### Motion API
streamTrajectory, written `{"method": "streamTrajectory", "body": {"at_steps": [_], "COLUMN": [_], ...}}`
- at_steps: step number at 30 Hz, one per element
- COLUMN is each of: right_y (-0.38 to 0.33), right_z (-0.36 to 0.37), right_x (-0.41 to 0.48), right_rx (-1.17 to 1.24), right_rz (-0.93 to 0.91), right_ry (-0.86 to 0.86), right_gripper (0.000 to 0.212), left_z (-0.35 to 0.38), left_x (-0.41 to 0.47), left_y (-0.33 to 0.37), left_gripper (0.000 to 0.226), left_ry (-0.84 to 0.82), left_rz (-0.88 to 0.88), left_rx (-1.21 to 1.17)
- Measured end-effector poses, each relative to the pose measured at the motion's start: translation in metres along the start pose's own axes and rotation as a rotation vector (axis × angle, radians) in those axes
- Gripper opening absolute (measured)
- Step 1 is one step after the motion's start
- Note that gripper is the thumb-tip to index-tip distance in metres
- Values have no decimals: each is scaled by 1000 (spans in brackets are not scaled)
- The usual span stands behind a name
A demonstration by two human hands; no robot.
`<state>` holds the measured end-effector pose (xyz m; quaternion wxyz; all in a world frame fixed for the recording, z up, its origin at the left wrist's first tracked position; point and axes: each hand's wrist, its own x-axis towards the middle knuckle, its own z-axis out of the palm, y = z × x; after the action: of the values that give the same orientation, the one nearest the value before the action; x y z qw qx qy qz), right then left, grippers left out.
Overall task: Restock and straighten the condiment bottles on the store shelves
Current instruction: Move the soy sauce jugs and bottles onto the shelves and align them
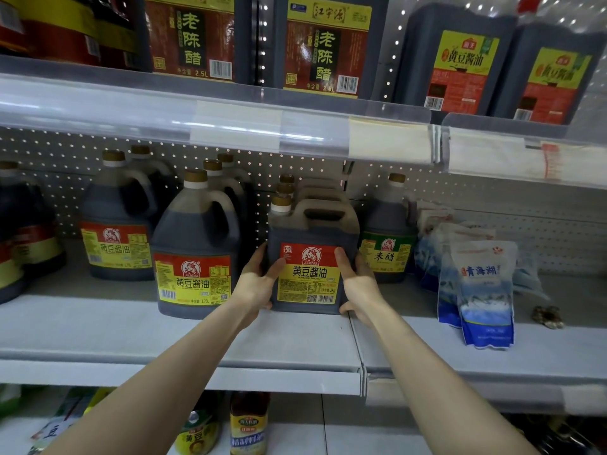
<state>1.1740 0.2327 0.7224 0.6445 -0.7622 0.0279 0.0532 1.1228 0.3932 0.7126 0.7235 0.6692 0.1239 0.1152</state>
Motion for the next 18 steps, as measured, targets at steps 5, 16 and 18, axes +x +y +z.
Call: {"method": "streamTrajectory", "body": {"at_steps": [5, 16, 18], "right_y": [1, 3, 2], "right_z": [1, 2, 2], "right_x": [5, 8, 7], "right_rx": [2, -17, -22], "right_rz": [-22, -20, -27], "right_ry": [8, 0, -8], "right_gripper": [66, 66, 66], "left_z": [0, 0, 0], "left_x": [2, 4, 4], "left_y": [1, 0, -1], "left_gripper": [55, 55, 55], "left_ry": [4, 3, 4], "left_rz": [10, 3, -2], "left_rx": [4, 31, 27]}}
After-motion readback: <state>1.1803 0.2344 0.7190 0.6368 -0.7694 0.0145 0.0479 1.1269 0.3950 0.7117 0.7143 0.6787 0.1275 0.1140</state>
